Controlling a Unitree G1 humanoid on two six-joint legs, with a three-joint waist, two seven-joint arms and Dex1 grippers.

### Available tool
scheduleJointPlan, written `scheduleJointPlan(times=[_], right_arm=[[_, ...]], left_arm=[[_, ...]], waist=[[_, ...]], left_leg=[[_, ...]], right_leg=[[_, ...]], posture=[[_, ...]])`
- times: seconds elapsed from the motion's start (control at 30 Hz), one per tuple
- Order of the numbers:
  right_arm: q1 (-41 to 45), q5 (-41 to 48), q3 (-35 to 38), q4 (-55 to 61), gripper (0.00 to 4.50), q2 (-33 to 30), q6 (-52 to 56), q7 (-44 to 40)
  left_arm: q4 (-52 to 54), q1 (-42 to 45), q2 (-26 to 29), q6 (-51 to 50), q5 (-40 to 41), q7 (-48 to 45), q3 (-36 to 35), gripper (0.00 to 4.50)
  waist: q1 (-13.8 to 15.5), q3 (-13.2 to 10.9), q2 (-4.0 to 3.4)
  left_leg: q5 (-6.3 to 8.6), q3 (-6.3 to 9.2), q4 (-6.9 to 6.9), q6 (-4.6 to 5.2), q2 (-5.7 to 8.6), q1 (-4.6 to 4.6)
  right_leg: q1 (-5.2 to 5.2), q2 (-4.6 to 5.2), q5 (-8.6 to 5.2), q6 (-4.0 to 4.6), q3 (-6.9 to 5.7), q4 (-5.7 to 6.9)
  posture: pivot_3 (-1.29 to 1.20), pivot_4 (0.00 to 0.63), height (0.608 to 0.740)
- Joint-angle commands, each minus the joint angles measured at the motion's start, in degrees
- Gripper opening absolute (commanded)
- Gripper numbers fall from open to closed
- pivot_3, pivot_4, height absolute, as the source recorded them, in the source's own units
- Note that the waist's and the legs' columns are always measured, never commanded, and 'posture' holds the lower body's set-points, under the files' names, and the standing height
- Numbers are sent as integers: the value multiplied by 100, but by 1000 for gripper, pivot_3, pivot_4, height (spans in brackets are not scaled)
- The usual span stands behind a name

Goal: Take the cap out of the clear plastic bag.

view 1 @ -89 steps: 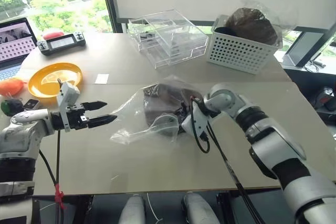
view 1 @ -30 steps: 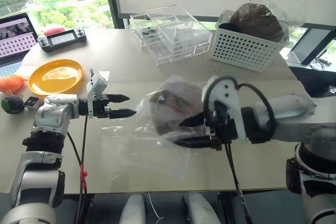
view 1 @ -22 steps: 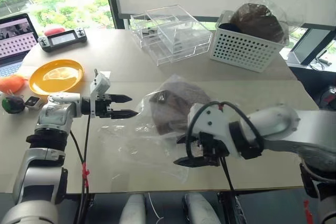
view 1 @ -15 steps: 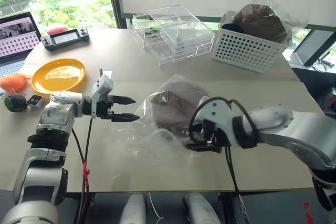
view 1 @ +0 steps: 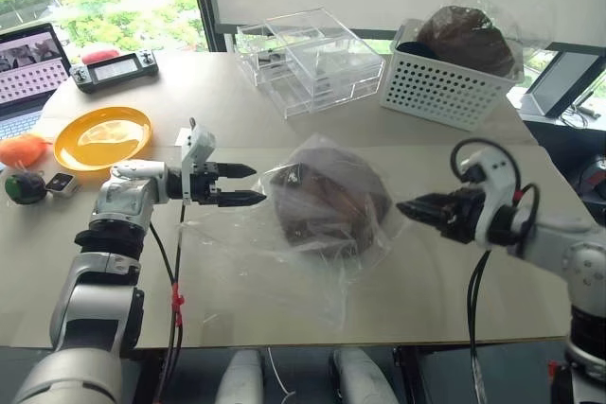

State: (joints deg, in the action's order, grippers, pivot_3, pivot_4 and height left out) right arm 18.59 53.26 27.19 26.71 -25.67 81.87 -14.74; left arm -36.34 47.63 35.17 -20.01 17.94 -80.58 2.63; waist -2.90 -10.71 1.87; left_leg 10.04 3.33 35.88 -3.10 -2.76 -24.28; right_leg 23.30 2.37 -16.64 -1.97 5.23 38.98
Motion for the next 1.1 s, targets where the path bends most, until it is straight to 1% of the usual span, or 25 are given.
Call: scheduleJointPlan(times=[0.03,0.1,0.17,0.23,0.3,0.37,0.5,0.57,0.67,0.87,1.0,1.1], right_arm=[[-134,932,1127,376,2866,999,761,834],[-280,1274,1503,172,2866,1101,1005,998],[-370,1679,1647,-7,2866,1123,1063,1226],[-451,1934,1516,-75,2866,1083,1063,1375],[-350,2107,1475,-240,2866,1199,1026,1628],[-168,2326,1378,-493,2866,1365,841,1934],[149,2572,852,-897,2866,1894,460,2525],[364,2244,522,-1308,2866,2122,233,2556],[532,2038,197,-1691,2866,2194,-33,2551],[715,1094,-644,-2405,2866,1985,-594,2027],[702,672,-906,-2597,2866,1805,-974,1741],[613,237,-1249,-2557,2148,1562,-1274,1503]], left_arm=[[350,-39,163,-74,106,-42,-187,4500],[624,-140,267,-214,190,-74,-244,4500],[846,-238,352,-319,250,-92,-295,4500],[1078,-359,455,-423,306,-107,-358,4500],[1294,-470,558,-530,378,-69,-433,4500],[1496,-558,638,-664,456,19,-523,4500],[1876,-748,735,-867,574,164,-652,4500],[1986,-794,735,-919,607,238,-669,4500],[2064,-819,735,-955,626,313,-675,4500],[2137,-830,720,-984,656,397,-684,4500],[2178,-851,704,-1000,667,431,-700,4500],[2194,-864,703,-990,689,465,-698,4500]], waist=[[14,0,0],[28,-1,-1],[37,-1,-2],[32,-1,-1],[27,-1,-1],[-14,-1,-1],[-90,0,-2],[-118,0,-2],[-112,0,-2],[-115,0,-2],[-132,3,-1],[-120,8,5]], left_leg=[[0,5,-1,0,-1,2],[0,5,-2,0,-2,1],[0,1,-2,0,0,-1],[0,1,-2,0,0,0],[0,1,-4,0,-1,4],[0,1,-4,0,-2,7],[0,-2,-6,0,-4,9],[0,0,-8,0,-5,7],[0,-2,-7,0,-4,7],[0,-2,-6,0,-4,8],[0,-4,-7,0,-6,19],[0,-4,-5,0,-6,23]], right_leg=[[-3,-1,0,0,-5,0],[-3,-1,-1,0,-6,-1],[-3,2,-1,-1,-2,-6],[-4,2,-1,-1,-3,-8],[-4,1,-1,-1,-3,-5],[-6,0,-1,-2,-1,-4],[-6,-1,-1,-2,2,-4],[-5,-2,-1,-1,1,-5],[-3,-2,-1,-2,3,-5],[-5,-2,-1,-2,1,-6],[-12,-6,-3,-5,5,-4],[-17,-6,-6,-11,5,-3]], posture=[[0,150,735],[0,150,735],[0,150,735],[0,150,735],[0,150,735],[0,150,735],[0,150,735],[0,150,735],[0,150,735],[0,150,735],[0,150,735],[0,150,735]])
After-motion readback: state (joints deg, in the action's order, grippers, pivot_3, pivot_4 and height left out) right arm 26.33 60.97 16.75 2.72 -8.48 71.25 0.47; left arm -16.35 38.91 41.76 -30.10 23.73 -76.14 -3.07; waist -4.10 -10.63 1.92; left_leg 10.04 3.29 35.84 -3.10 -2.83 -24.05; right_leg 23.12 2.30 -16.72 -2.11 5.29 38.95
